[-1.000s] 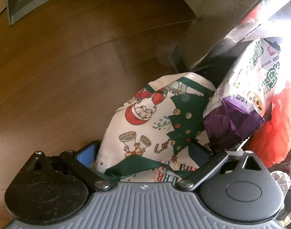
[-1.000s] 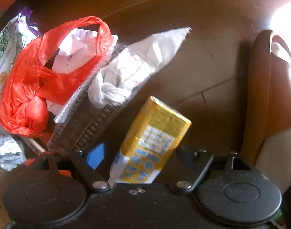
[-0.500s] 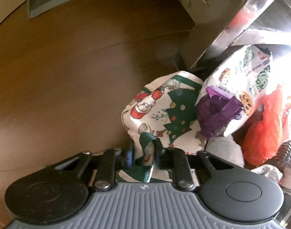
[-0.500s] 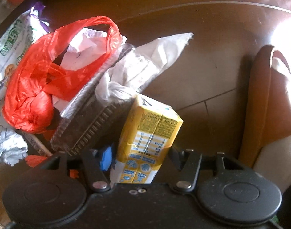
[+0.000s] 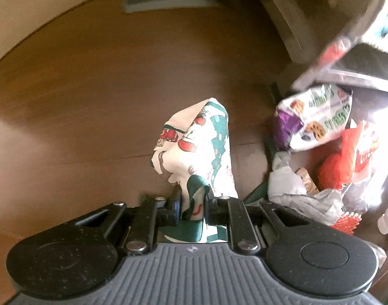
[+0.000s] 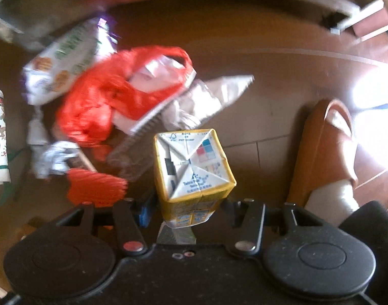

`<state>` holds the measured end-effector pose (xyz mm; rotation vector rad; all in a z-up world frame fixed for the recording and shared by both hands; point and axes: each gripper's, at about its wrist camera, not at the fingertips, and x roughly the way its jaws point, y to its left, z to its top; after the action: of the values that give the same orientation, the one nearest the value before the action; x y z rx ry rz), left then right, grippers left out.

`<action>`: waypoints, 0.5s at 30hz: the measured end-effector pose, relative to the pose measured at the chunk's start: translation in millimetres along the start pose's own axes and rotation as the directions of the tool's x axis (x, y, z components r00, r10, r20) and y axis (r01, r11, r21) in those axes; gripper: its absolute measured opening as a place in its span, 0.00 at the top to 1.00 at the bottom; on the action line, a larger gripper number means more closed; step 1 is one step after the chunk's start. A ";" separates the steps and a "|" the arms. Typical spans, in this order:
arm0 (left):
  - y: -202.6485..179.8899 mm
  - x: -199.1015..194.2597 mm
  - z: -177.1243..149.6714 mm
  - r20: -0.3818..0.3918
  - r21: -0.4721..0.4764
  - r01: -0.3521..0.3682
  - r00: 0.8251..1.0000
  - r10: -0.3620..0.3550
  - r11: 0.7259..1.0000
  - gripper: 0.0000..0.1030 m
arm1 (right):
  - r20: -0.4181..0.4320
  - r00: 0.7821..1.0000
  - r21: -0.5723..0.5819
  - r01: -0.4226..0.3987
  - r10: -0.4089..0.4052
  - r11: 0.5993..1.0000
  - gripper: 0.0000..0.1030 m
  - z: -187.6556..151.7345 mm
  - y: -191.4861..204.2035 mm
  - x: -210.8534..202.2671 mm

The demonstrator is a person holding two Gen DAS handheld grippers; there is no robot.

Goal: Collect trash
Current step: 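Close right tool on the yellow juice carton while left tool lifts the paper bag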

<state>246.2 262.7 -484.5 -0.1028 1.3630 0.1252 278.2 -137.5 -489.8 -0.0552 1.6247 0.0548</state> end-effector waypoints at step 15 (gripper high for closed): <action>50.1 -179.2 5.9 0.272 -0.195 -0.006 0.960 0.060 0.981 0.85 | 0.380 0.922 -0.264 0.035 0.071 0.964 0.50 -31.4 12.8 -187.4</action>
<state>208.4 307.8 -307.9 -0.2165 1.0701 0.2898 256.3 -126.5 -301.0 -0.2234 1.2121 0.2831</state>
